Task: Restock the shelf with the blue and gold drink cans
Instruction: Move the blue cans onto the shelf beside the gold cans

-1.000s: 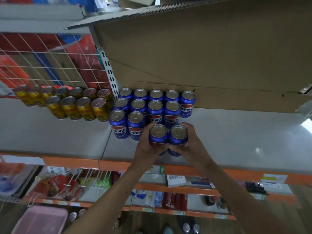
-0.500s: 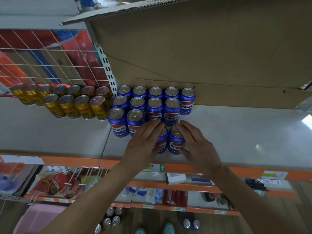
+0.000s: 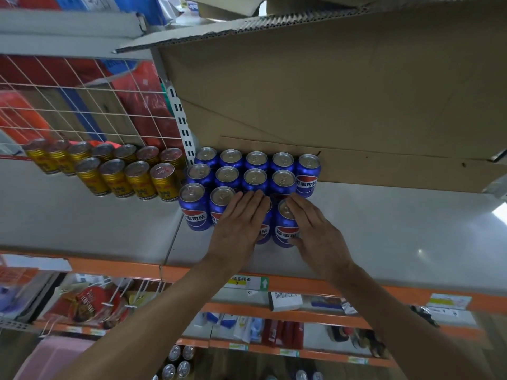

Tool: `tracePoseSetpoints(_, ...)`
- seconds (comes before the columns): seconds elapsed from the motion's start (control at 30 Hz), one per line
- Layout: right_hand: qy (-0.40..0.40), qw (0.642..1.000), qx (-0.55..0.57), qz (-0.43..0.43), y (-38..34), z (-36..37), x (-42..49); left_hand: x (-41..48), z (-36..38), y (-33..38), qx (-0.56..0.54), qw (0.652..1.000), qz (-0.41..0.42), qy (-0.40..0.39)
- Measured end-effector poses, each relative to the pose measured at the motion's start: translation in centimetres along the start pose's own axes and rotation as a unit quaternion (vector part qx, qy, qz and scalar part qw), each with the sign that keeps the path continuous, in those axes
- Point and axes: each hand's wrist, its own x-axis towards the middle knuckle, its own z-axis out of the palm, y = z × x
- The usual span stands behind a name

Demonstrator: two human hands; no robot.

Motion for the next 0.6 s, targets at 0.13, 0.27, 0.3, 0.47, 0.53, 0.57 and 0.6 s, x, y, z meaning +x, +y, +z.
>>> tracePoseSetpoints(0.13,0.003,1.000,-0.001,-0.003,0.3,0.4,0.9,0.5,0.6,-0.2,0.001,1.000,-0.021,0.006)
tracePoseSetpoints(0.27,0.001,1.000,-0.010,-0.007,0.4,1.0,1.8,0.7,1.1,-0.4,-0.008,0.999,-0.045,0.013)
tracePoseSetpoints(0.3,0.002,1.000,-0.013,-0.007,0.5,1.0,1.9,0.7,1.2,-0.4,-0.012,0.999,-0.047,0.015)
tracePoseSetpoints(0.47,0.002,1.000,-0.010,-0.005,0.5,1.4,1.8,0.6,1.4,-0.7,-0.036,0.998,-0.044,0.013)
tracePoseSetpoints(0.53,0.000,1.000,-0.002,-0.002,0.4,1.4,1.8,0.6,1.4,-0.8,-0.050,0.998,-0.043,0.011)
tracePoseSetpoints(0.57,0.000,1.000,0.002,0.001,0.4,1.4,1.9,0.6,1.4,-0.9,-0.056,0.997,-0.044,0.010)
tracePoseSetpoints(0.6,-0.001,1.000,0.006,0.003,0.3,1.4,1.9,0.6,1.3,-0.8,-0.060,0.997,-0.045,0.009)
